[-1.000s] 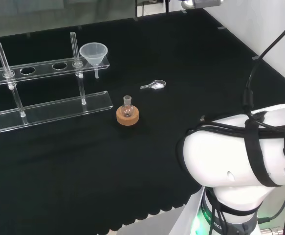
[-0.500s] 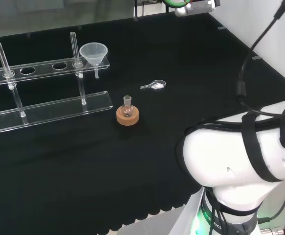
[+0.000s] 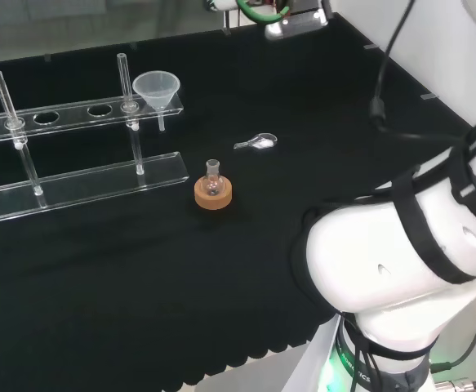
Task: Pick up the funnel from the transparent funnel stand.
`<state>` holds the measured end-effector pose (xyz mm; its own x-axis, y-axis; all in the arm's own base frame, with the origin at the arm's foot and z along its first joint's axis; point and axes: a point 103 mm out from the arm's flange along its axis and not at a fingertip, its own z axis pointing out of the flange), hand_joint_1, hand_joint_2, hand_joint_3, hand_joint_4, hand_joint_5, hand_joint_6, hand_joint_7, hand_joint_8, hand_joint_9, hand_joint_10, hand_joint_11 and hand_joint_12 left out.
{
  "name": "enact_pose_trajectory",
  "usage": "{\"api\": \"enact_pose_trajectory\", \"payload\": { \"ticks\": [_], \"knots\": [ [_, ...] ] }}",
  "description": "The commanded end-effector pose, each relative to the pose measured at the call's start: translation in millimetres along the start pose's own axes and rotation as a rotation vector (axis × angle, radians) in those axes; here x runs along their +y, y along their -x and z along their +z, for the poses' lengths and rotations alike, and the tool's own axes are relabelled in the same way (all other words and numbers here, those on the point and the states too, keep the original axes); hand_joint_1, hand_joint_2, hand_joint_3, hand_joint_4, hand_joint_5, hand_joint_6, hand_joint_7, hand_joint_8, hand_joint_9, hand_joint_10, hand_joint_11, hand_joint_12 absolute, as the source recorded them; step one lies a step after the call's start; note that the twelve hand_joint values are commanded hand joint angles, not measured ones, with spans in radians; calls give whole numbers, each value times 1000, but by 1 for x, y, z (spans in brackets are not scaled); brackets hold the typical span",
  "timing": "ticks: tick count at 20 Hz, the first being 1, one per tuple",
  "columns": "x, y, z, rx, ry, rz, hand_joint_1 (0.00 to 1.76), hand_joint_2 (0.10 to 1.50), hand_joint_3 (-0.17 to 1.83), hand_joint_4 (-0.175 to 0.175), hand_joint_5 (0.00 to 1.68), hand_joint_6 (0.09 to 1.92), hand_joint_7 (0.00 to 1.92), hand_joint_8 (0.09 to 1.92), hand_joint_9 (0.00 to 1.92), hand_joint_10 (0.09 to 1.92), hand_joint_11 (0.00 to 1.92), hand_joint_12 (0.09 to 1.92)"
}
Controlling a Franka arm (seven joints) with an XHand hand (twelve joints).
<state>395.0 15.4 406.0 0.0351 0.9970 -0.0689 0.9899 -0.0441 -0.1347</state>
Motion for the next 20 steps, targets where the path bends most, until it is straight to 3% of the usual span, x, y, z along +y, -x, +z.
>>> {"api": "enact_pose_trajectory", "payload": {
  "ticks": [1, 7, 15, 17, 20],
  "knots": [
    [44, -62, 14, -55, -24, -122, 0, 1120, 375, 17, 209, 87, 38, 554, 225, 680, 66, 1411],
    [55, -98, 29, -60, -111, -177, 15, 1080, 324, 22, 142, 87, 3, 561, 183, 713, 15, 1444],
    [74, -120, 45, -62, -191, -216, 220, 910, 228, 21, 78, 87, 0, 537, 186, 771, 49, 1491],
    [81, -122, 51, -67, -237, -228, 242, 887, 212, 18, 46, 87, 0, 461, 156, 789, 64, 1507],
    [89, -124, 60, -72, -267, -242, 234, 844, 181, 12, 6, 87, 0, 195, 43, 806, 52, 1527]
  ]
}}
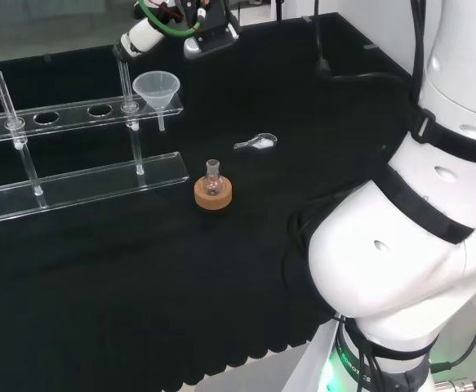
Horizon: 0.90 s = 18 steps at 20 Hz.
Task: Pick up the funnel from the transparent funnel stand.
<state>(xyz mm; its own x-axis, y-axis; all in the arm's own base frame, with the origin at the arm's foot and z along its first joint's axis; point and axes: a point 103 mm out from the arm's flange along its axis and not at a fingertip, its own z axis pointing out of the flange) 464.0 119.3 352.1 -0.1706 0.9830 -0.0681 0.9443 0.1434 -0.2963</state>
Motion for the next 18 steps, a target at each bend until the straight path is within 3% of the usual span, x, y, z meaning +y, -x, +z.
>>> {"api": "enact_pose_trajectory", "payload": {
  "ticks": [1, 8, 18],
  "knots": [
    [26, -11, 21, -21, -130, -43, 232, 833, 173, 11, 2, 87, 0, 144, 21, 812, 48, 1534],
    [42, -14, 35, -44, -175, -55, 288, 786, 140, 11, 0, 87, 0, 95, 0, 821, 65, 1559],
    [55, -12, 48, -102, -200, -25, 427, 779, 124, 1, 0, 87, 0, 95, 0, 808, 89, 1566]
  ]
}}
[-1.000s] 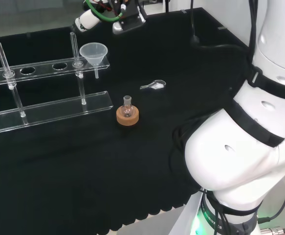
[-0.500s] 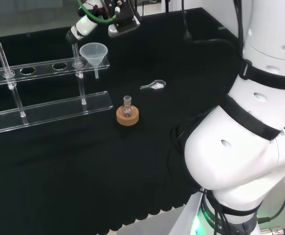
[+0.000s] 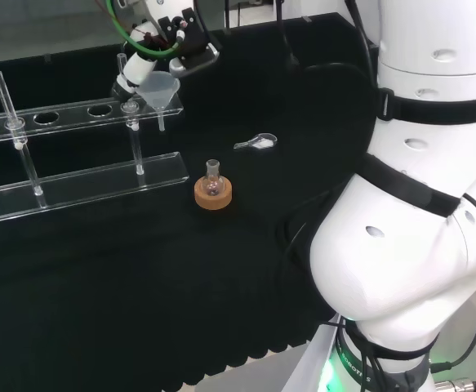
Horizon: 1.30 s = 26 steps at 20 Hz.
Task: Pick up the funnel from the transparent funnel stand.
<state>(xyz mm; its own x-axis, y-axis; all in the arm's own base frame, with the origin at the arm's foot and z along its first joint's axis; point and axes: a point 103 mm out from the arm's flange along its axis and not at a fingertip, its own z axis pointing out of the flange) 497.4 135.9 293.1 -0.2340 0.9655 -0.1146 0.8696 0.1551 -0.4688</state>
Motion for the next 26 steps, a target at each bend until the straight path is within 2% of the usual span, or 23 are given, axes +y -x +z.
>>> {"api": "enact_pose_trajectory", "payload": {
  "ticks": [1, 11, 26],
  "knots": [
    [5, 3, 3, -34, -21, 22, 436, 780, 123, 0, 0, 87, 0, 96, 0, 813, 92, 1566],
    [11, 6, 5, -53, -17, 43, 509, 801, 114, -9, 0, 87, 0, 205, 4, 884, 117, 1567],
    [21, 16, 16, -59, -14, 59, 538, 805, 132, -18, 56, 87, 0, 392, 95, 884, 181, 1544]
  ]
}}
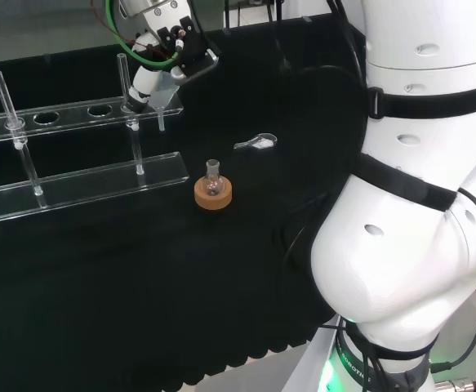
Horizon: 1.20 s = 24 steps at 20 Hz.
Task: Pick up the funnel from the transparent funnel stand.
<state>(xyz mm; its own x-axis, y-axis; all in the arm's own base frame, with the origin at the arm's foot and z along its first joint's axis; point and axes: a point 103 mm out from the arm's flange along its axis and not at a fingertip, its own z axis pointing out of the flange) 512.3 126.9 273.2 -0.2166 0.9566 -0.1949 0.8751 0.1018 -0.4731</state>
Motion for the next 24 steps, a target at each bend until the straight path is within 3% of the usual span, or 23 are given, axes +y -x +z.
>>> {"api": "enact_pose_trajectory", "payload": {
  "ticks": [1, 9, 24],
  "knots": [
    [1, 8, 5, 5, -3, 9, 539, 805, 135, -19, 63, 87, 0, 412, 104, 881, 189, 1541],
    [2, 14, 12, 10, -3, 9, 551, 800, 165, -14, 124, 87, 0, 625, 186, 847, 250, 1513],
    [8, 12, 13, -23, -5, 14, 559, 789, 220, -12, 152, 87, 10, 690, 253, 780, 272, 1486]
  ]
}}
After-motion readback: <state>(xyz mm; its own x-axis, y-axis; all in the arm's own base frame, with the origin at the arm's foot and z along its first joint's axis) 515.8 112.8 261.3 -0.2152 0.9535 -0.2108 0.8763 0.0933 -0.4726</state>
